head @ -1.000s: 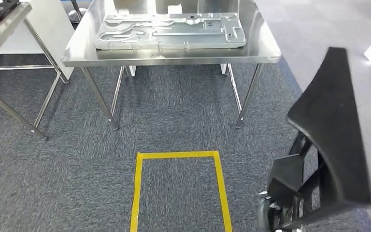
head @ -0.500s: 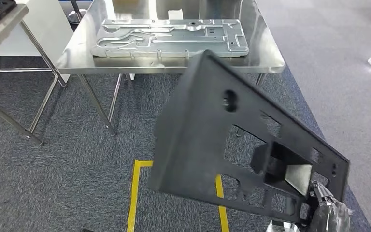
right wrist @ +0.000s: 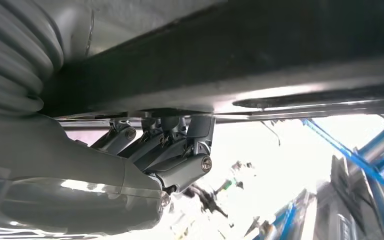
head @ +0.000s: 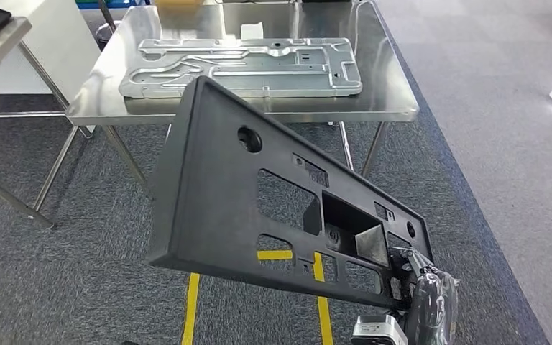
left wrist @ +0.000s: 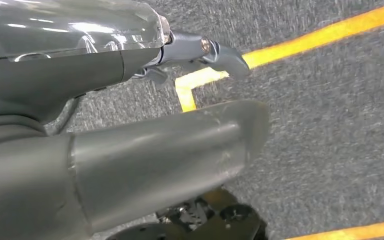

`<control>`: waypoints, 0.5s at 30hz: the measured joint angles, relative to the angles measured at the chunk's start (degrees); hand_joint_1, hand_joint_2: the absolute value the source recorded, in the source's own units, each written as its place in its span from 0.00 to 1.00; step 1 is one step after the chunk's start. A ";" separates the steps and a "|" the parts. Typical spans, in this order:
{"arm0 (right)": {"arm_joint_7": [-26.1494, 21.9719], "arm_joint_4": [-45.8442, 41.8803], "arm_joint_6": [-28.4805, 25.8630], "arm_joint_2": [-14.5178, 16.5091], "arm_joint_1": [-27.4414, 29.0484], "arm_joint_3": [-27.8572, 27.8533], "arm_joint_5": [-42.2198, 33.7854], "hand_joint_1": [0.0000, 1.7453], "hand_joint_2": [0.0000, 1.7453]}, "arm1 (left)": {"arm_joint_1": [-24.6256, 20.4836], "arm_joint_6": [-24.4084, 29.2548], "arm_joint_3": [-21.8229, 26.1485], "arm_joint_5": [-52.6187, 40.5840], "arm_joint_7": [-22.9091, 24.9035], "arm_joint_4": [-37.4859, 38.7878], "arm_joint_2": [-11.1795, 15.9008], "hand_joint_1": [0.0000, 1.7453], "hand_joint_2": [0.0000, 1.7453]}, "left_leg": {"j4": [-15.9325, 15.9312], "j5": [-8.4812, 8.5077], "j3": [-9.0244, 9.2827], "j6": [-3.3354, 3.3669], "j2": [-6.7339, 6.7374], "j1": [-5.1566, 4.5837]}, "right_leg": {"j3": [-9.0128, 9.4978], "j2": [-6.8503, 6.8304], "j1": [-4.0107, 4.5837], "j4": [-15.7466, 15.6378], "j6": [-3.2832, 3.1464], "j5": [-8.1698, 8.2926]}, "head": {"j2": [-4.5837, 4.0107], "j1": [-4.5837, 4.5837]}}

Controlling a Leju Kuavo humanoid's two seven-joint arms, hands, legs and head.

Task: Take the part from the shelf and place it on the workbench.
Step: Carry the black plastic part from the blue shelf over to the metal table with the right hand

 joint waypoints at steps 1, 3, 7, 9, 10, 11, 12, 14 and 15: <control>0.15 0.16 -0.03 -0.16 -0.09 0.13 -0.07 1.00 1.00 | -0.02 -0.02 -0.01 -0.01 -0.03 0.03 -0.01 0.00 0.00 | -0.37 -0.31 0.28 0.04 -0.30 -0.02 | 0.42 -0.19 -0.04 0.21 0.42 -0.07 | 0.00 -0.02; 0.34 0.37 -0.07 -0.48 -0.33 0.43 -0.07 1.00 1.00 | -0.07 -0.02 -0.01 0.01 -0.07 0.04 0.03 0.00 0.00 | -1.31 0.30 1.55 0.48 -1.14 0.37 | 0.82 -0.13 -0.22 1.63 1.11 -0.15 | 0.00 -0.04; 0.46 0.64 -0.04 -1.12 -0.61 0.72 -0.26 1.00 1.00 | -0.43 -0.02 -0.03 0.01 -0.08 0.07 0.03 0.00 0.00 | -2.10 0.05 3.05 0.83 -2.51 0.93 | -5.67 1.62 -1.01 11.87 2.54 -4.32 | 0.01 0.20; 0.83 0.85 0.23 -1.41 -0.60 0.71 -0.72 1.00 1.00 | -0.28 0.01 -0.03 -0.01 -0.08 0.09 0.03 0.00 0.00 | -2.10 -0.61 3.62 0.62 -3.03 1.11 | -9.17 1.68 -1.48 14.61 3.13 -5.68 | 0.01 0.20; 1.04 0.93 0.46 -1.55 -0.59 0.71 -0.95 1.00 1.00 | -0.18 0.03 -0.03 -0.03 -0.08 0.11 0.03 0.00 0.00 | -2.09 -1.03 4.14 0.39 -3.29 1.23 | -9.73 1.67 -1.67 13.47 3.32 -4.61 | 0.01 0.20; 1.20 0.97 0.74 -1.64 -0.59 0.71 -1.12 1.00 1.00 | -0.11 0.05 -0.03 -0.06 -0.09 0.14 0.01 0.00 0.00 | -2.10 -1.52 4.79 0.13 -3.49 1.36 | -9.43 1.67 -1.84 10.65 3.46 -2.26 | 0.01 0.20; 1.30 0.99 1.03 -1.71 -0.61 0.71 -1.25 1.00 1.00 | -0.03 0.07 -0.03 -0.09 -0.09 0.16 0.00 0.00 0.00 | -2.12 -2.03 5.37 -0.21 -3.75 1.48 | -8.72 1.93 -1.99 7.10 3.53 0.93 | 0.01 0.25; 1.42 1.17 1.66 -1.86 -0.64 0.71 -1.29 1.00 1.00 | -0.13 0.10 -0.04 -0.13 -0.08 0.19 -0.02 0.00 0.00 | -2.15 -2.94 6.13 -1.06 -4.23 1.56 | -7.55 2.63 -1.84 2.08 3.09 4.23 | 0.00 0.24; 1.58 1.27 1.97 -1.92 -0.60 0.71 -1.10 1.00 1.00 | -0.24 0.11 -0.04 -0.14 -0.08 0.19 -0.01 0.00 0.00 | -2.10 -3.14 6.42 -1.53 -4.45 1.56 | -7.36 2.91 -1.68 1.19 2.61 4.75 | 0.00 0.23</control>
